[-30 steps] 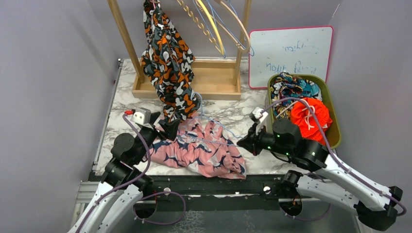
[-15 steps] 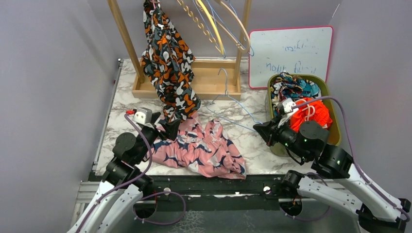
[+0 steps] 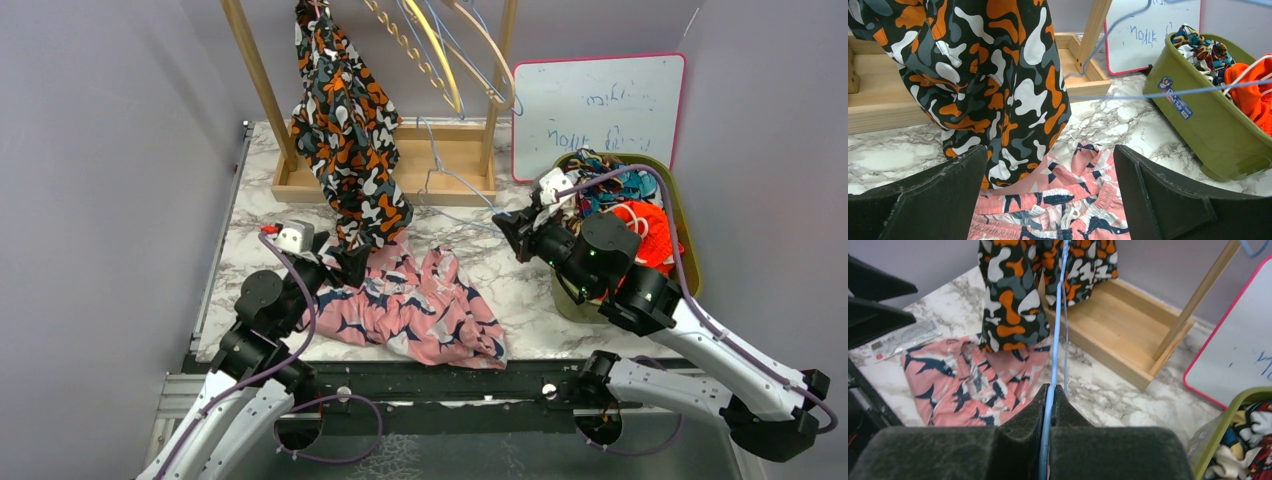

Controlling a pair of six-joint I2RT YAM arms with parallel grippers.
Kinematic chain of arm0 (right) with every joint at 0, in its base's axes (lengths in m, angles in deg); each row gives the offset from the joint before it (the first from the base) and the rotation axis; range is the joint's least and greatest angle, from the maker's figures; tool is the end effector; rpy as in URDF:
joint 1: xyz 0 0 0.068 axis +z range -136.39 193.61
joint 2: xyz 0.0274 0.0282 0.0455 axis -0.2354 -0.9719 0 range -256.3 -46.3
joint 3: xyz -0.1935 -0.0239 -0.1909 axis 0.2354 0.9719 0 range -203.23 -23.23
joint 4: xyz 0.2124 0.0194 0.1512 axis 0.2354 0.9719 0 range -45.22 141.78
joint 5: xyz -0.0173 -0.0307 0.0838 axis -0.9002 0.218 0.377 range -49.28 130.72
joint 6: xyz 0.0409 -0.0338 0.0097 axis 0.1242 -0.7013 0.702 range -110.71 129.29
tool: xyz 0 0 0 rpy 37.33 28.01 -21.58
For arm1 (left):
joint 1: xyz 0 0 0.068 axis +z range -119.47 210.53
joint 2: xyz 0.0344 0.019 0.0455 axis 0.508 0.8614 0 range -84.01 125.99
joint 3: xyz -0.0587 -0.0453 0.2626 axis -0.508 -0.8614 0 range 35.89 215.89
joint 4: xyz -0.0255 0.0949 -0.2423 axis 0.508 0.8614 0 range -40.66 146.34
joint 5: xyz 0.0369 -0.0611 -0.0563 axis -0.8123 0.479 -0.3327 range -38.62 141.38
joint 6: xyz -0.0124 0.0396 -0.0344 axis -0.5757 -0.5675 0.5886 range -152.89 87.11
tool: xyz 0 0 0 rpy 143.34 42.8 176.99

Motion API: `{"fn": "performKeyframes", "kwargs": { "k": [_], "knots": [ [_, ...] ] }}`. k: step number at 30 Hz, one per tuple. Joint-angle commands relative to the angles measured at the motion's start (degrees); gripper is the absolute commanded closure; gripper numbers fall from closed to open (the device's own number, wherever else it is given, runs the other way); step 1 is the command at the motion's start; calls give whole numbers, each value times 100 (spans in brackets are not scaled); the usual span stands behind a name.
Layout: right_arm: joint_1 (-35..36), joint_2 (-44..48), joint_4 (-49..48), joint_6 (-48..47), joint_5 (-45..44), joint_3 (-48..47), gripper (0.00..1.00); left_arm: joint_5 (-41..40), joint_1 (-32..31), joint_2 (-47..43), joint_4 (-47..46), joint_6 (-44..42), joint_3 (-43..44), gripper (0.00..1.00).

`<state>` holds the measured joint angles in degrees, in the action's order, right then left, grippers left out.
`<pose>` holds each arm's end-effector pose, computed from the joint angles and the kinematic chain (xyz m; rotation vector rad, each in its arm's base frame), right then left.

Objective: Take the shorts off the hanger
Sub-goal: Place the hanger on the clothes rod.

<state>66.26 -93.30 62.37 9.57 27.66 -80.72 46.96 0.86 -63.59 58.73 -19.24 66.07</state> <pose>0.1142 0.1364 0.3967 -0.5986 1.6086 0.4971 0.0998 -0.0538 0.3070 0.1601 1.5814 -0.5329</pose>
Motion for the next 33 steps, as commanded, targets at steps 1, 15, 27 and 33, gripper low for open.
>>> {"fn": "performKeyframes", "kwargs": {
  "k": [1,15,27,33],
  "knots": [
    [-8,-290,-1195,-774,-428,-414,99,-145,33,56,-12,-20,54,1],
    [-8,-1491,-3733,-1232,-635,-893,99,-208,32,70,30,-5,57,1],
    [-13,-3143,-4332,-1165,-965,-2424,99,-216,36,189,51,14,80,1],
    [-8,-3985,-3889,-1173,-1027,-3559,99,-190,25,201,61,6,89,1]
  ]
}}
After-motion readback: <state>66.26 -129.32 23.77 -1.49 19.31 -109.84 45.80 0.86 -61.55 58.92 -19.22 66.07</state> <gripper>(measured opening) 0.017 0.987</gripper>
